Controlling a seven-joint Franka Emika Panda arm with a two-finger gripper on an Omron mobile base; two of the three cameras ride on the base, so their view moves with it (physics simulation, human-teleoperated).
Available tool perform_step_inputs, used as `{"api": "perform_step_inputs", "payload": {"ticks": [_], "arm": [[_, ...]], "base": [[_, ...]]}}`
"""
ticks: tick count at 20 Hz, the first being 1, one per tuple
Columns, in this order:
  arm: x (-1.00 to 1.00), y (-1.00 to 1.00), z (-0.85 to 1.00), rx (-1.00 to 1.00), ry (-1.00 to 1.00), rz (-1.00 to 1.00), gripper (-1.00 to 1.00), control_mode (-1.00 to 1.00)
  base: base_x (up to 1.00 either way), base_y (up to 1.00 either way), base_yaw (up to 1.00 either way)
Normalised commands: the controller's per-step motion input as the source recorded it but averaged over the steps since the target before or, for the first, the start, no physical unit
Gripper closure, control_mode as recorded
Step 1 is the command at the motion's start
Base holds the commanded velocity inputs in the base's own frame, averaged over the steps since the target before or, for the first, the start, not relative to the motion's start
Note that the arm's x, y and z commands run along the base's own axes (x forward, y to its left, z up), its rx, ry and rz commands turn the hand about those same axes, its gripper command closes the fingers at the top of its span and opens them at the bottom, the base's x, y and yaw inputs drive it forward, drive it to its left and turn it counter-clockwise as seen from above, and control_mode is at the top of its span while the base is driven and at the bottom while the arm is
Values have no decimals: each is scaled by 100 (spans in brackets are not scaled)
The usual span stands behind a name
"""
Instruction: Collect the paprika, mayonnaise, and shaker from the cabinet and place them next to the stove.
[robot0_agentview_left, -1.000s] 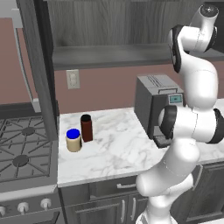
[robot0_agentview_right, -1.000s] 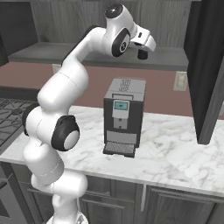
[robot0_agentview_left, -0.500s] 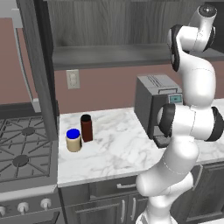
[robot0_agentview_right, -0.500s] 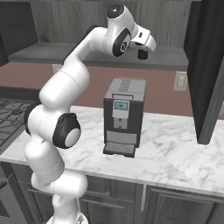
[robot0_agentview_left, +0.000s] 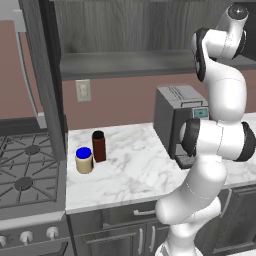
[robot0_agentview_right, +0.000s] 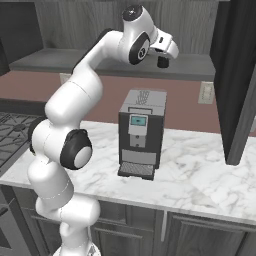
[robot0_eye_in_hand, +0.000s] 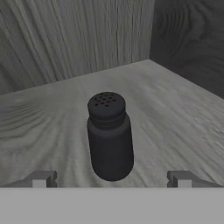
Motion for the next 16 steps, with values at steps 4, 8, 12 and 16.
{"api": "perform_step_inputs", "payload": {"ticks": [4, 8, 12, 16], "arm": [[0, 0, 0, 0, 0, 0, -100, -100], [0, 0, 0, 0, 0, 0, -100, -100], [0, 0, 0, 0, 0, 0, -100, -100], [0, 0, -1, 0, 0, 0, -100, -100]], "base": [[0, 0, 0], [0, 0, 0], [0, 0, 0], [0, 0, 0]]}}
